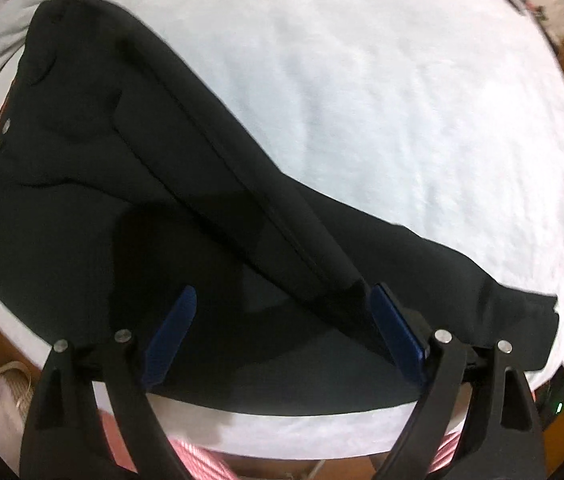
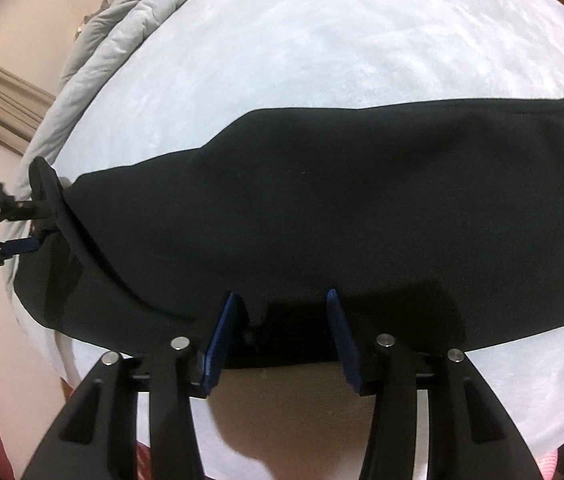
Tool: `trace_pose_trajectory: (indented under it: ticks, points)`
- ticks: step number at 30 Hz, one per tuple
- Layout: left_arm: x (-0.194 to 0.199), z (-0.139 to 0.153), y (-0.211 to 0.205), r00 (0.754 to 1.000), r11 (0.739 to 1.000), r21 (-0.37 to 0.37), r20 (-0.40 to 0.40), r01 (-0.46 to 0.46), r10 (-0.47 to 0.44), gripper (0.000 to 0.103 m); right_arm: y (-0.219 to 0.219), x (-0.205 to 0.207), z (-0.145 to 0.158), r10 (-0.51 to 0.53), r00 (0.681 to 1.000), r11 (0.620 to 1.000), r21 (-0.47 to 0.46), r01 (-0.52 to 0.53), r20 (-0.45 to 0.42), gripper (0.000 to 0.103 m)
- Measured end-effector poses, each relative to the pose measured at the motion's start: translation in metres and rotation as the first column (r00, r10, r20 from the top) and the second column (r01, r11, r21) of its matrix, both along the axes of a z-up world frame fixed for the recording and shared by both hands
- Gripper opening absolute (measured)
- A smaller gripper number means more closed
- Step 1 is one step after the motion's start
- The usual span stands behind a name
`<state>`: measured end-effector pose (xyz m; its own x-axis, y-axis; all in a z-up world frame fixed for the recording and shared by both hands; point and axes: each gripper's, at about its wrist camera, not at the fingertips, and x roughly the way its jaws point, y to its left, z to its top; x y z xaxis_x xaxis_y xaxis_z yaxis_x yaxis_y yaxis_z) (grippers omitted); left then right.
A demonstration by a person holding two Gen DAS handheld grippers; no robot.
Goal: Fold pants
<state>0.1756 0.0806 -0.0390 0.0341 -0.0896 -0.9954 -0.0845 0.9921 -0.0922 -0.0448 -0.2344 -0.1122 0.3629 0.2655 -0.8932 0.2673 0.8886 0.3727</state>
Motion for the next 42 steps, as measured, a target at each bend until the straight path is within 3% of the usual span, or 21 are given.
trace_pose_trajectory:
  ticks: [4, 7, 8, 9, 10, 12, 15, 20, 23, 24, 27, 32, 36, 39, 40, 41, 42]
  points:
    - [0.022, -0.012, 0.007, 0.996, 0.999, 0.039, -0.091, -0.013, 0.017, 0.088, -0.003, -0.004, 0.000, 0.001, 1.000, 1.000, -0.001, -0.001, 0.002, 0.048]
    - [0.034, -0.025, 0.020, 0.987, 0.998, 0.025, -0.143, -0.065, 0.068, 0.084, -0.002, -0.005, 0.001, 0.004, 1.000, 1.000, -0.004, -0.004, 0.004, 0.048]
    - [0.035, -0.028, 0.025, 0.985, 0.997, 0.009, -0.151, -0.078, 0.079, 0.079, -0.002, -0.005, 0.001, 0.003, 1.000, 1.000, 0.000, -0.003, 0.004, 0.048]
    - [0.034, -0.032, 0.033, 0.982, 0.994, -0.036, -0.166, -0.099, 0.092, 0.062, 0.005, 0.001, 0.000, 0.000, 1.000, 1.000, 0.004, 0.000, 0.004, 0.048]
    - [0.033, -0.034, 0.037, 0.980, 0.992, -0.065, -0.175, -0.110, 0.097, 0.038, 0.004, 0.001, 0.000, -0.001, 1.000, 1.000, 0.008, 0.001, 0.004, 0.048]
    - [0.027, -0.039, 0.048, 0.976, 0.984, -0.128, -0.193, -0.127, 0.101, 0.013, 0.005, 0.004, 0.000, -0.001, 1.000, 1.000, 0.011, 0.001, 0.003, 0.048]
    - [0.012, -0.031, 0.064, 0.986, 0.978, -0.156, -0.117, -0.139, 0.121, 0.008, 0.008, 0.008, 0.001, 0.007, 1.000, 1.000, 0.006, -0.007, -0.003, 0.048]
    - [-0.046, 0.004, 0.089, 0.978, 0.973, -0.189, 0.130, -0.136, 0.162, 0.008, 0.002, 0.013, 0.002, -0.003, 1.000, 0.999, 0.052, 0.005, -0.022, 0.048]
    - [-0.083, 0.007, 0.091, 0.962, 0.981, -0.154, 0.228, -0.117, 0.150, 0.009, 0.003, 0.015, 0.005, 0.008, 0.999, 0.999, 0.044, -0.006, -0.039, 0.047]
    - [-0.092, 0.011, 0.071, 0.960, 0.985, -0.133, 0.245, -0.108, 0.138, 0.010, 0.005, 0.017, 0.007, 0.013, 0.999, 1.000, 0.029, -0.011, -0.045, 0.047]
    - [-0.106, -0.012, 0.074, 0.957, 0.990, -0.104, 0.265, -0.091, 0.116, 0.010, 0.029, 0.020, 0.030, 0.056, 0.998, 0.995, -0.079, -0.058, -0.032, 0.048]
    - [-0.108, -0.022, 0.076, 0.947, 0.989, -0.117, 0.296, -0.090, 0.121, 0.011, 0.106, 0.035, 0.055, 0.239, 0.970, 0.971, -0.015, -0.238, 0.055, 0.048]
    - [-0.121, -0.024, 0.063, 0.946, 0.984, -0.148, 0.293, -0.102, 0.142, 0.013, 0.154, 0.054, 0.039, 0.301, 0.953, 0.953, 0.033, -0.302, 0.036, 0.047]
    - [-0.128, -0.026, 0.062, 0.946, 0.980, -0.171, 0.290, -0.098, 0.145, 0.013, 0.172, 0.063, 0.003, 0.292, 0.955, 0.956, 0.012, -0.292, -0.058, 0.047]
    - [-0.129, -0.028, 0.063, 0.948, 0.980, -0.174, 0.285, -0.094, 0.141, 0.014, 0.173, 0.063, -0.002, 0.290, 0.955, 0.957, -0.003, -0.291, -0.052, 0.047]
    - [-0.128, -0.027, 0.063, 0.952, 0.980, -0.176, 0.274, -0.092, 0.138, 0.016, 0.176, 0.060, -0.002, 0.296, 0.954, 0.954, -0.032, -0.297, -0.034, 0.048]
    - [-0.127, -0.025, 0.067, 0.956, 0.979, -0.180, 0.256, -0.097, 0.142, 0.028, 0.180, 0.058, -0.001, 0.308, 0.951, 0.949, -0.059, -0.309, -0.027, 0.048]
